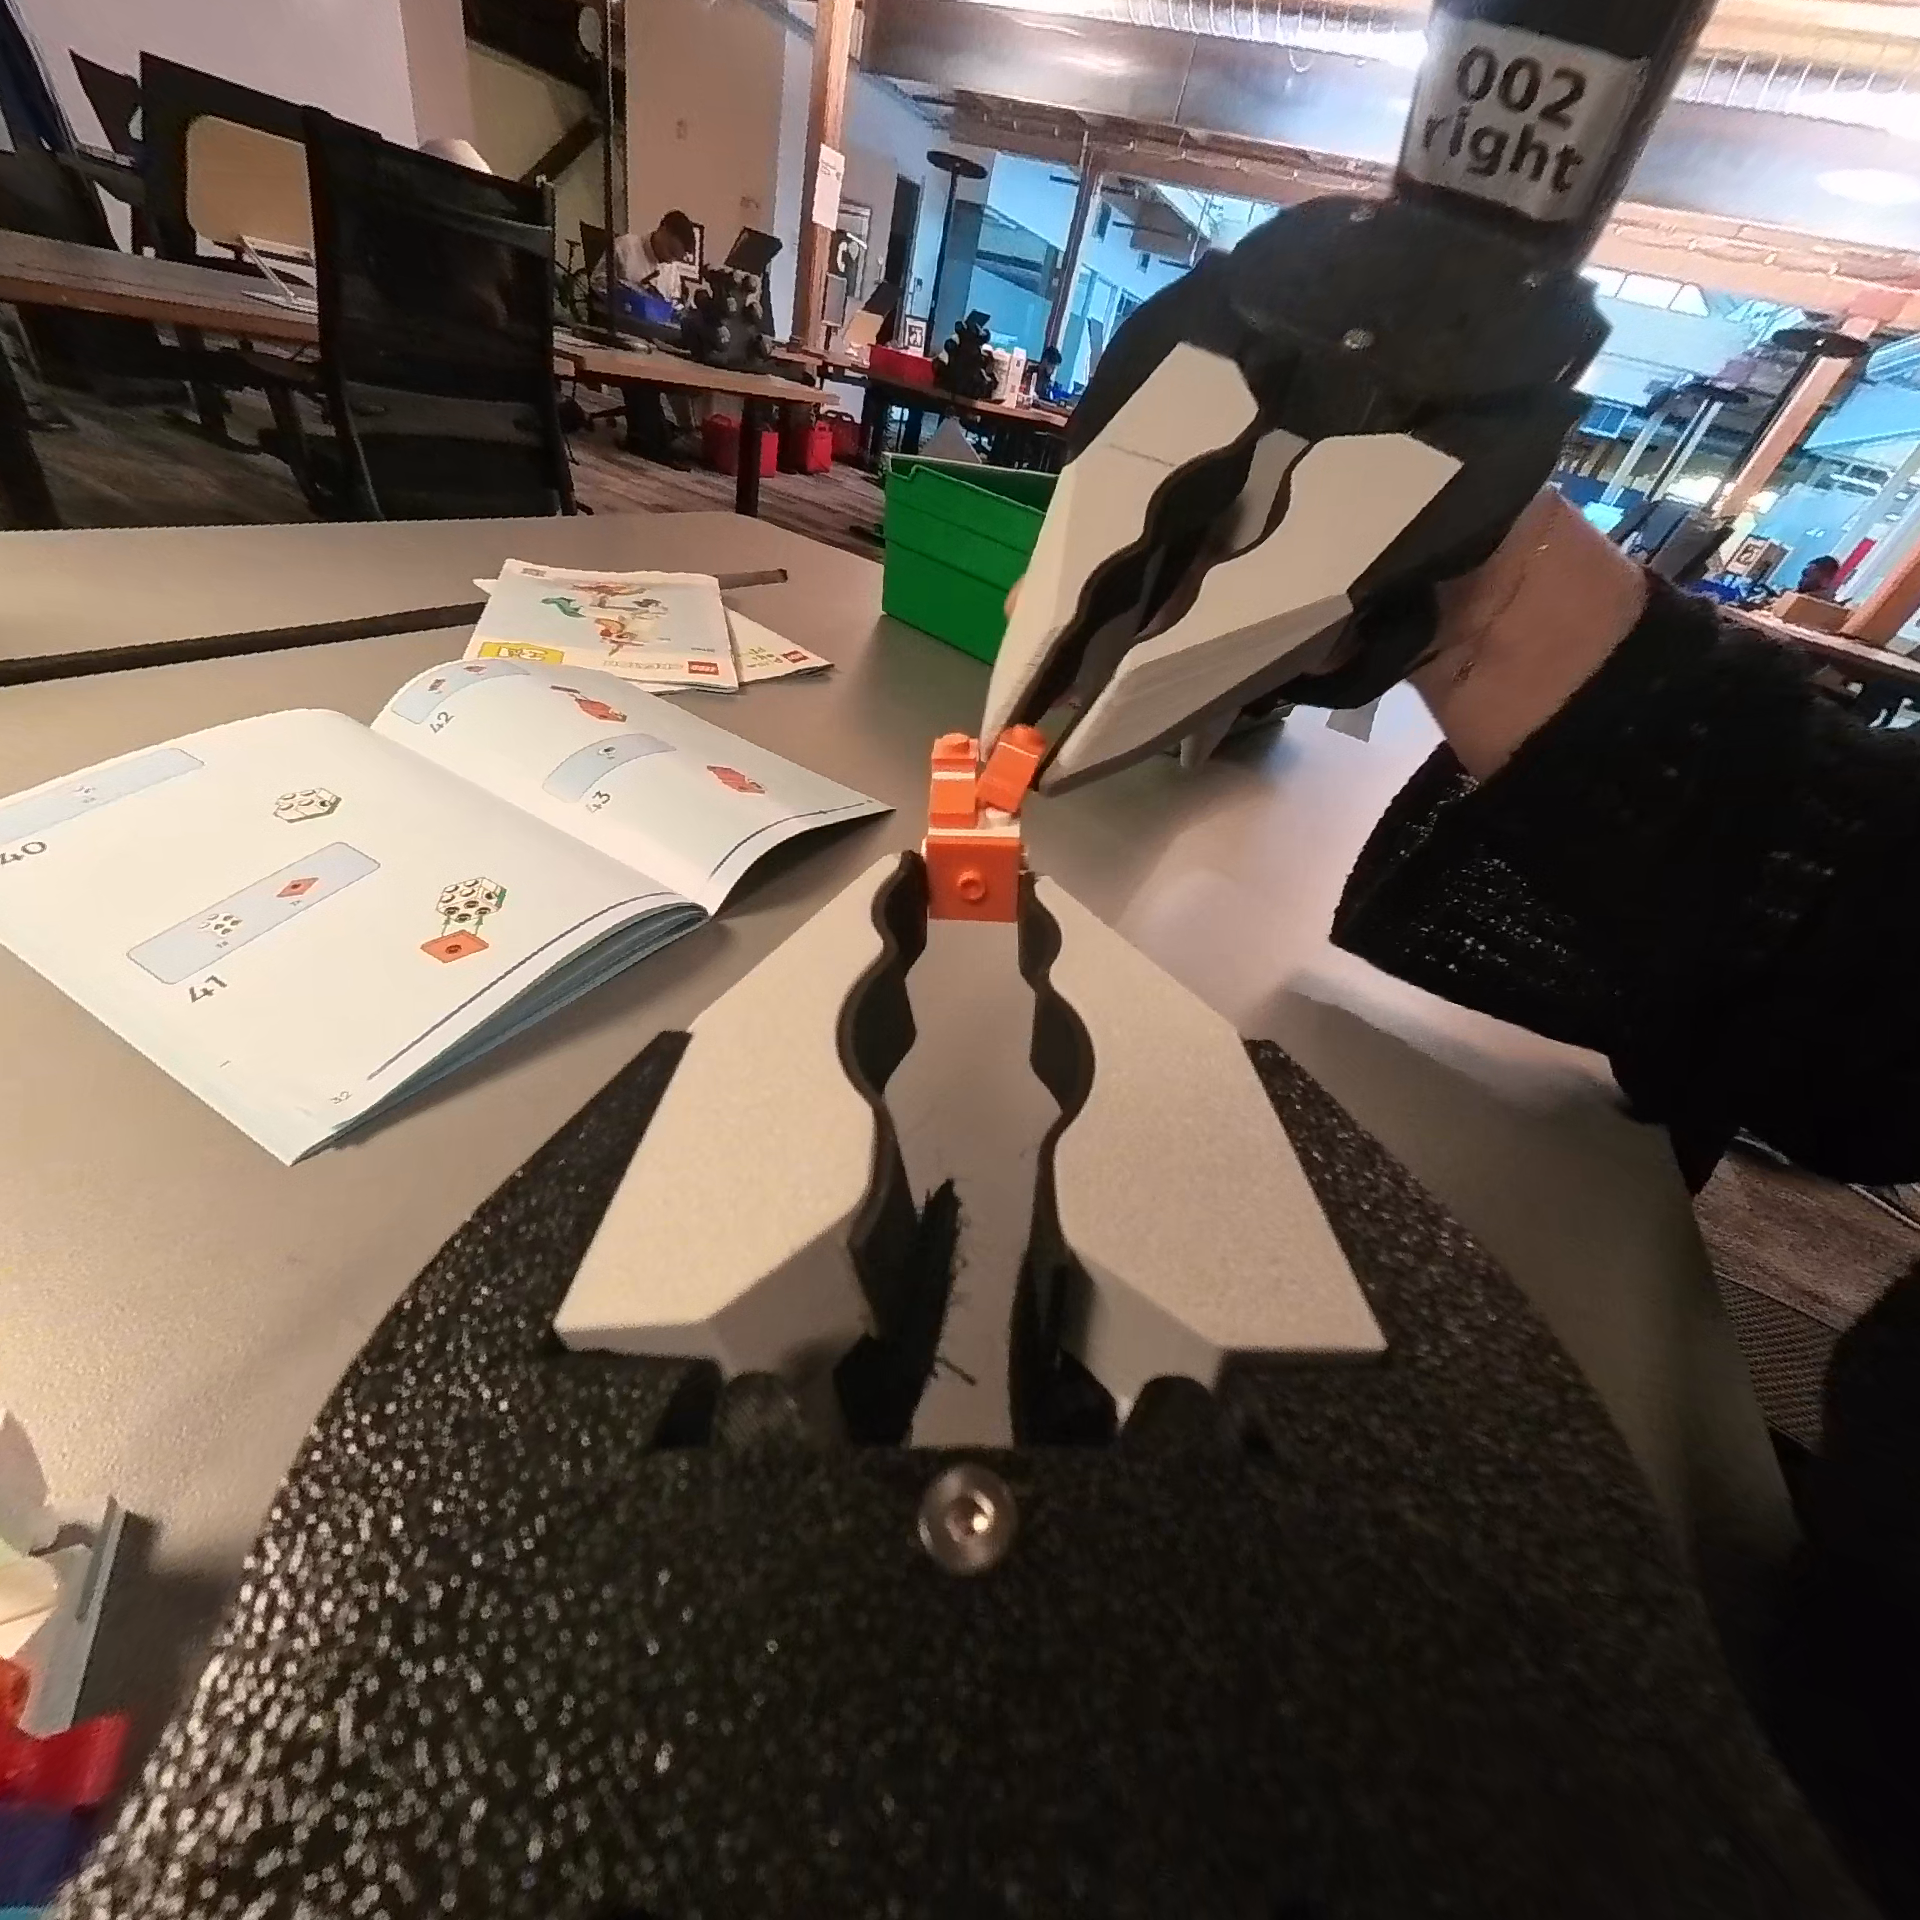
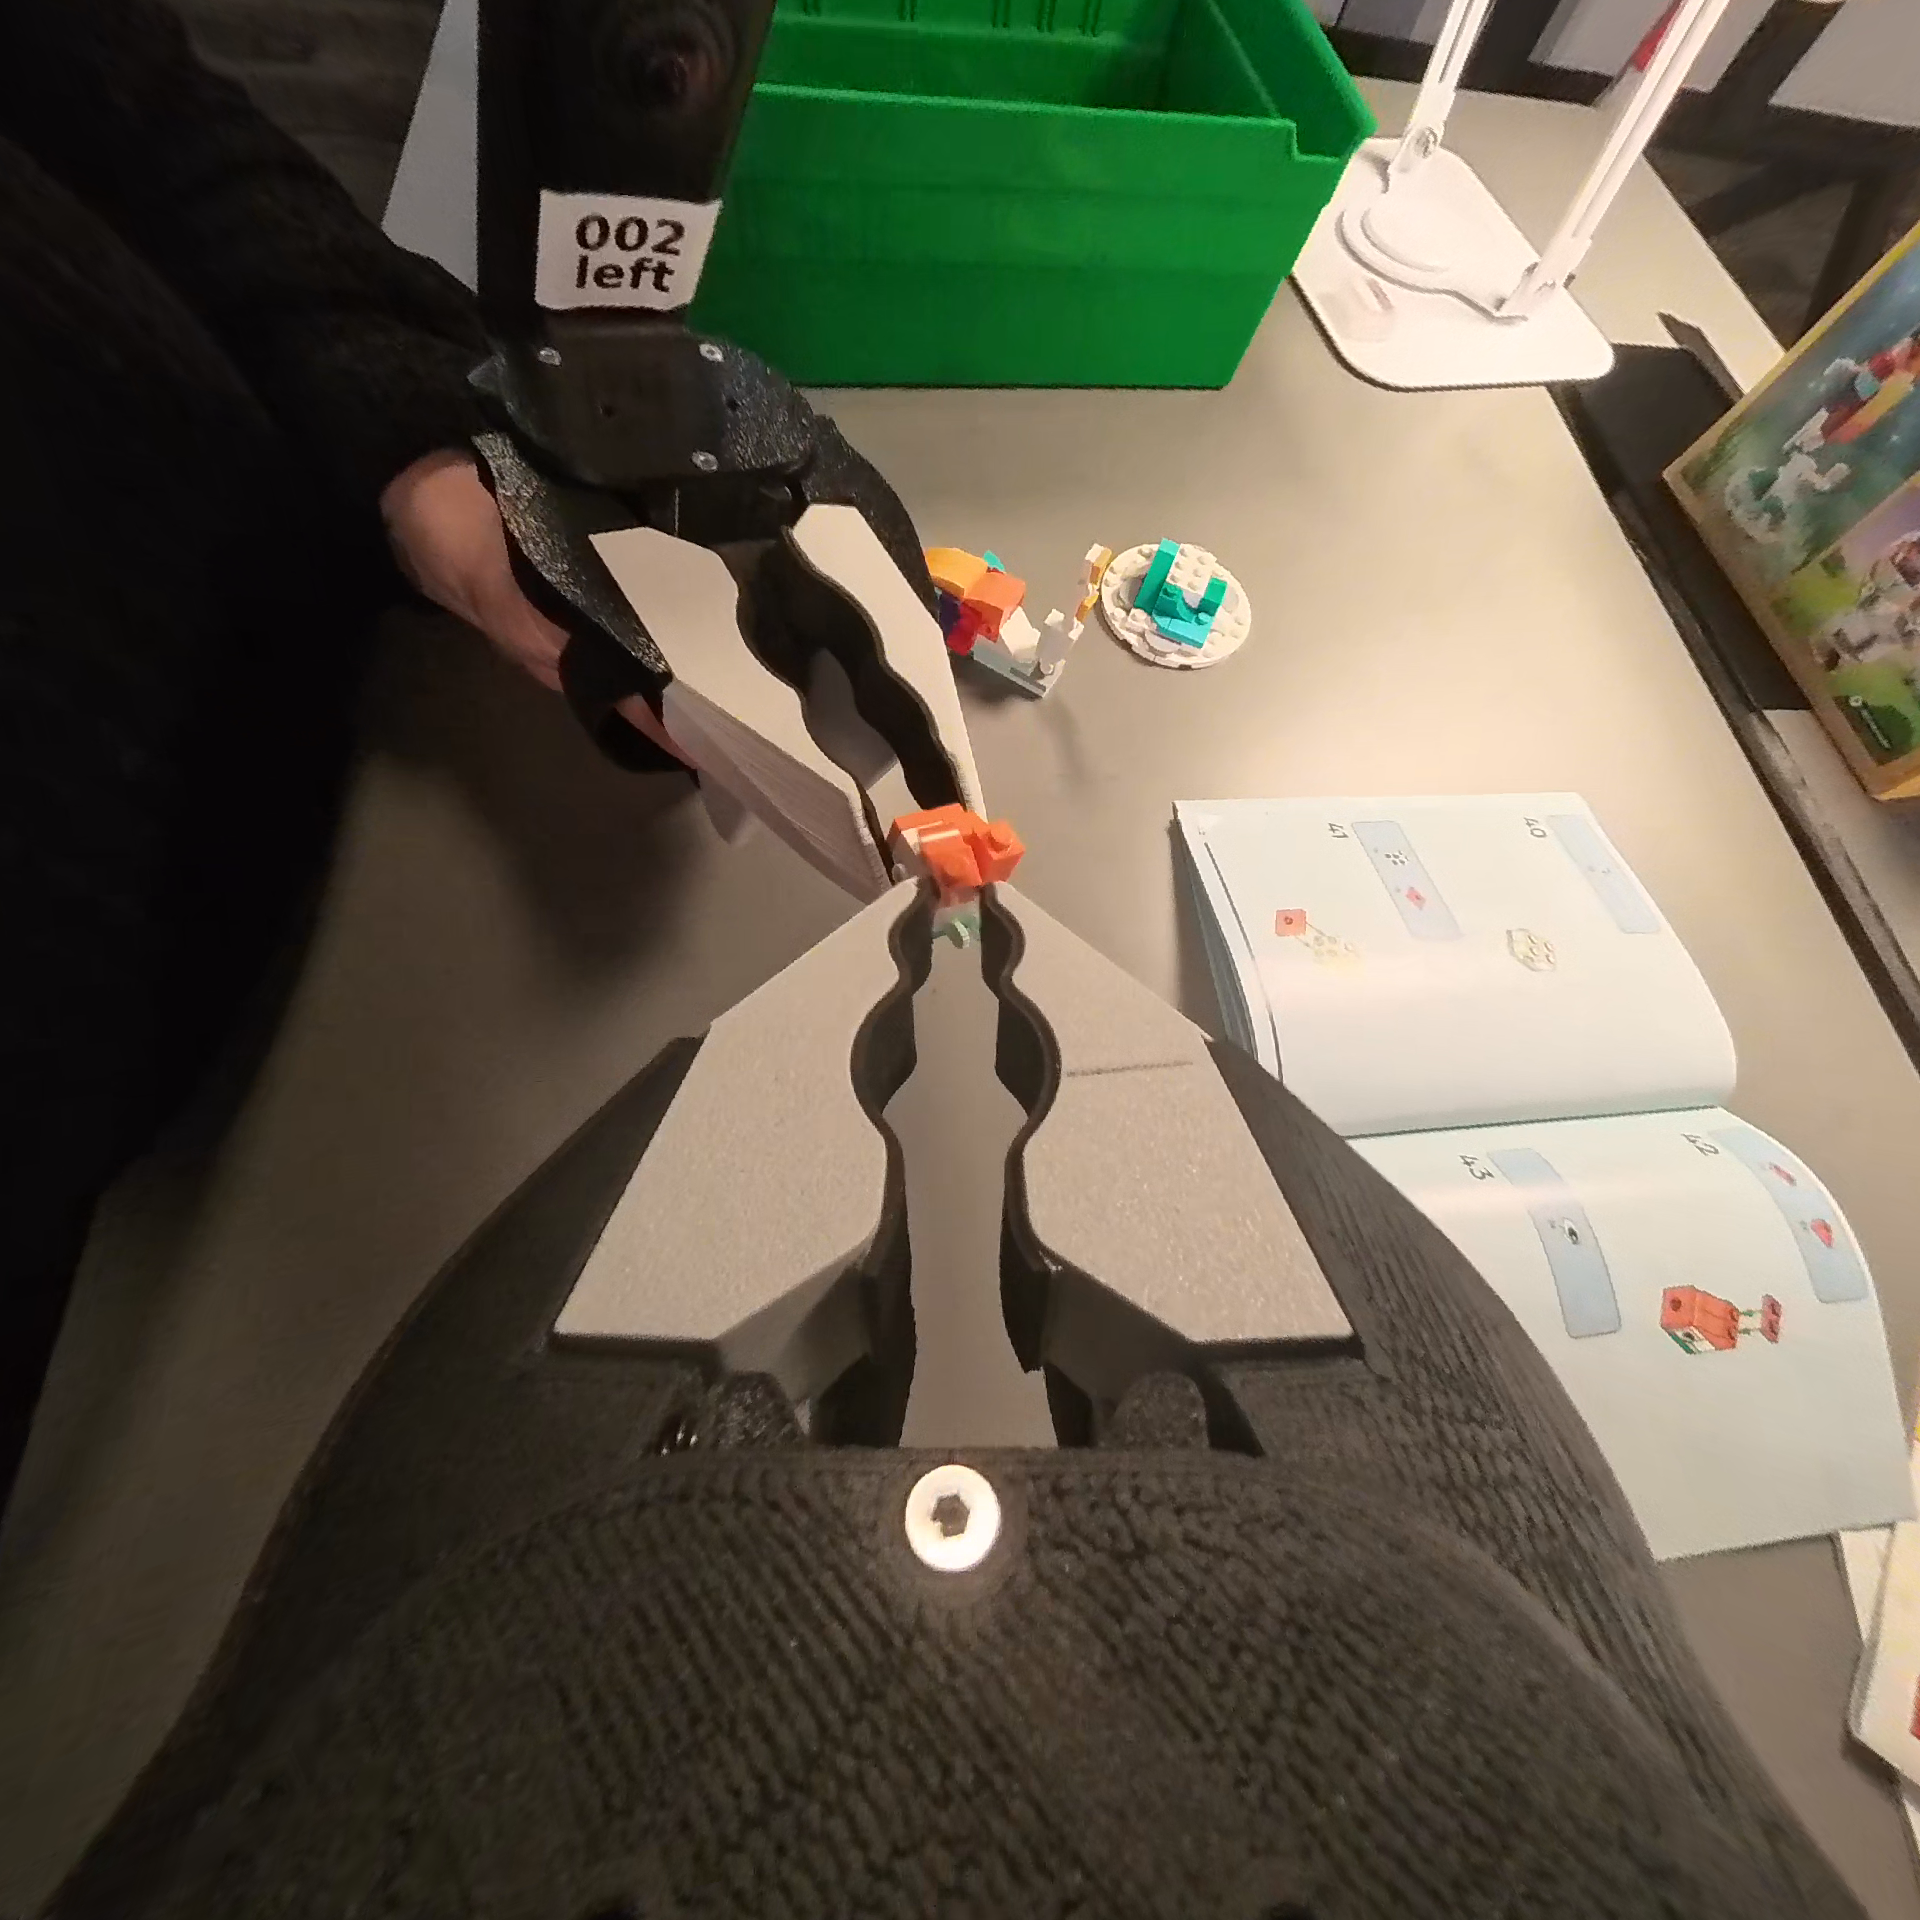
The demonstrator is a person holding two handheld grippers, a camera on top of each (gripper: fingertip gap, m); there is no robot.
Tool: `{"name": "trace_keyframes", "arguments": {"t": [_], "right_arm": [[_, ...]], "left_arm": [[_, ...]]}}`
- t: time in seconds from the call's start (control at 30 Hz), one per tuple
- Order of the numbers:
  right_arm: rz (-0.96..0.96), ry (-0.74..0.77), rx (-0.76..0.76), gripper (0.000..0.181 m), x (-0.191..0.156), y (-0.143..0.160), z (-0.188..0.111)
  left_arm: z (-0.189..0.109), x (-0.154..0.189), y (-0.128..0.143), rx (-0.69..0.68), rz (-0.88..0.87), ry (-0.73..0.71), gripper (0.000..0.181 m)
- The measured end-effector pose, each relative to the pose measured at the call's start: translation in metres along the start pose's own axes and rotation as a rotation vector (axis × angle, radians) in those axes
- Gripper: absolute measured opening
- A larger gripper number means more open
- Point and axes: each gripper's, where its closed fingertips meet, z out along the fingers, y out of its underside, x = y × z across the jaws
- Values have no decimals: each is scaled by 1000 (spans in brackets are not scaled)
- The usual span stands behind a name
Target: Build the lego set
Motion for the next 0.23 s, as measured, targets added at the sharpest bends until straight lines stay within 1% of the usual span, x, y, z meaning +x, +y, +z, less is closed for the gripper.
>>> {"name": "trace_keyframes", "arguments": {"t": [0.03, 0.23], "right_arm": [[0, 6, -5, 7, 0, 0, 0], [3, 31, -12, 7, 3, -1, 1]], "left_arm": [[0, 0, 0, 0, 0, 0, 15], [0, -1, 0, -1, 1, -2, 15]]}}
